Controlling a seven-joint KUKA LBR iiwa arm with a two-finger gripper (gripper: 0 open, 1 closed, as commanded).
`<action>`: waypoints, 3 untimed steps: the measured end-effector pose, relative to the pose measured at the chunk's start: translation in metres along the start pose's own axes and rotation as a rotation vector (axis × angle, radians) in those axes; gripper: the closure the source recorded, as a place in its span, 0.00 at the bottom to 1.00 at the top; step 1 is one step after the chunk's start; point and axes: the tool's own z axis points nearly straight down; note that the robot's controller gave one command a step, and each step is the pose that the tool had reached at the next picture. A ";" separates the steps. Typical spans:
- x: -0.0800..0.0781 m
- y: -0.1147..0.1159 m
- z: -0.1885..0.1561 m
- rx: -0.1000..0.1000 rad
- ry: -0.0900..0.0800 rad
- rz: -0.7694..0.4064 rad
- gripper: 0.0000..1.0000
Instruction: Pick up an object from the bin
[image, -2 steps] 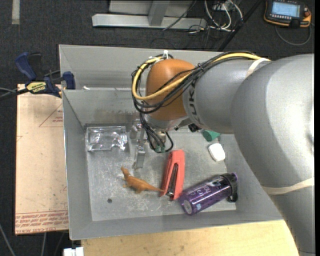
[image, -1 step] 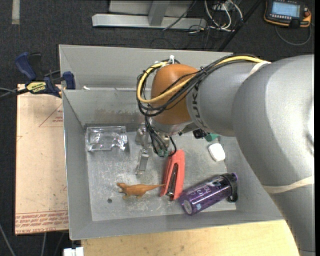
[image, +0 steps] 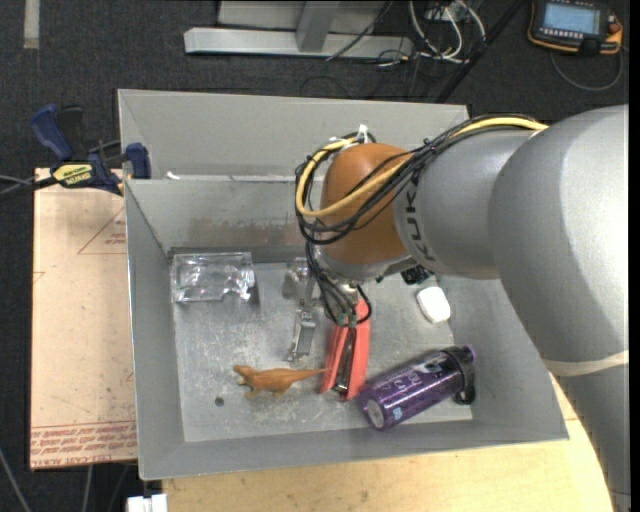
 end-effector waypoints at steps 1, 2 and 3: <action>0.004 -0.007 0.001 0.000 0.002 0.010 0.00; -0.008 0.017 0.001 0.004 -0.002 0.044 0.00; 0.012 0.014 -0.045 -0.002 0.009 0.018 0.00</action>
Offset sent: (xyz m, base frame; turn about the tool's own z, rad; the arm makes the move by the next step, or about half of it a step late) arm 0.0217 0.0924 -0.0021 0.0636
